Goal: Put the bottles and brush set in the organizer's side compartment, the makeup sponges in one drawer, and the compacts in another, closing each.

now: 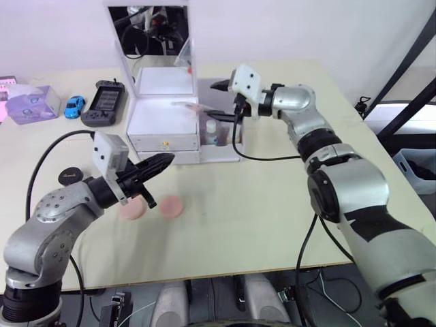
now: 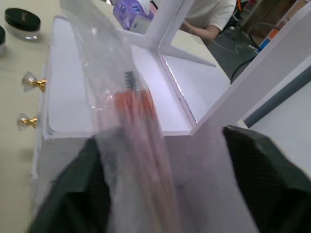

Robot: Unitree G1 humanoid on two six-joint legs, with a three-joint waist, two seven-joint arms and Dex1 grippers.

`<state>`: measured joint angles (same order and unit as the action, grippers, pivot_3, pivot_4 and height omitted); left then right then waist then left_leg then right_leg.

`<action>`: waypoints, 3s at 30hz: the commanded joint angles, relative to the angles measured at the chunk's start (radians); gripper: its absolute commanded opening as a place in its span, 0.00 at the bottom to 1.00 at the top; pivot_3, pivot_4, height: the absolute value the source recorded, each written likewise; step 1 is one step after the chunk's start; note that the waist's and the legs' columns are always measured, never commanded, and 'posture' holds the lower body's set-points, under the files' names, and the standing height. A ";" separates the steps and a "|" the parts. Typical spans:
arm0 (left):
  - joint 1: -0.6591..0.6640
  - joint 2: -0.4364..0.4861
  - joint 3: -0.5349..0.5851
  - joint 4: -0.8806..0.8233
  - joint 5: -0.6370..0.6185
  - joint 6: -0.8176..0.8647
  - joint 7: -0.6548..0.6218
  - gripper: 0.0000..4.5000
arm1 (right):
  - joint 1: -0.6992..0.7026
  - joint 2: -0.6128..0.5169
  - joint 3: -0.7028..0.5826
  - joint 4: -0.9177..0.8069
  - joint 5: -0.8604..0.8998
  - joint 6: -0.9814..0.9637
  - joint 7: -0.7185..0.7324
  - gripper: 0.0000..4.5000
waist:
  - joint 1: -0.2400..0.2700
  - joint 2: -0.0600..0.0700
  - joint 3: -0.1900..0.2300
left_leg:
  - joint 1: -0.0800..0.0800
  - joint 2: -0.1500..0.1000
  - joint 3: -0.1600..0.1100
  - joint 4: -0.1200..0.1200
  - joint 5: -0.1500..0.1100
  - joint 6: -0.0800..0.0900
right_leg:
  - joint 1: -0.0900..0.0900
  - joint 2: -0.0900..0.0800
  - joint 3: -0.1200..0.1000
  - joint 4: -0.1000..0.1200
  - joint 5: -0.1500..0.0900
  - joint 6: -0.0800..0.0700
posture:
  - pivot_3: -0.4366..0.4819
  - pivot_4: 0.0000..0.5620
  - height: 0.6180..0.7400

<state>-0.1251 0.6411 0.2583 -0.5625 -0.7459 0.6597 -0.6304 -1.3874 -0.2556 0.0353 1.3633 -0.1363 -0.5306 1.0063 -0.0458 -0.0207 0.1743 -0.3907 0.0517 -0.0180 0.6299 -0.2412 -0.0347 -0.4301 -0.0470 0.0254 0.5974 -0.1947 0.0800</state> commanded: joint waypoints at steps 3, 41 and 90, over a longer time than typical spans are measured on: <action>-0.037 0.015 0.001 -0.006 -0.012 -0.009 -0.006 0.00 | -0.031 -0.022 -0.076 -0.028 0.064 -0.045 0.106 0.98 | 0.000 0.000 0.000 | 0.000 0.000 0.000 0.000 0.000 0.000 | 0.000 0.000 0.000 0.000 0.000 0.000 | 0.48 0.27 1.00; -0.263 0.030 -0.105 0.280 0.099 -0.104 -0.231 0.00 | 0.199 -0.226 0.308 -1.117 0.078 1.184 0.076 0.00 | 0.003 0.000 0.001 | -0.001 0.000 0.000 0.001 0.000 -0.001 | -0.001 0.000 0.000 0.000 0.000 -0.001 | 0.48 0.27 1.00; -0.252 -0.017 -0.105 0.261 0.120 -0.125 -0.188 0.00 | -0.159 -0.003 0.211 -0.148 -0.133 0.443 -0.398 0.00 | 0.000 0.000 0.001 | -0.001 0.000 0.000 -0.001 0.000 -0.001 | -0.001 0.000 0.000 0.001 0.001 0.000 | 0.48 0.27 1.00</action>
<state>-0.3596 0.6102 0.1310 -0.2862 -0.6209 0.5550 -0.8078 -1.4837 -0.2289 0.2847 1.2823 -0.3153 -0.0963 0.5255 -0.0459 -0.0203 0.1750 -0.3915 0.0515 -0.0181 0.6292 -0.2407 -0.0353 -0.4316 -0.0467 0.0258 0.5981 -0.1941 0.0798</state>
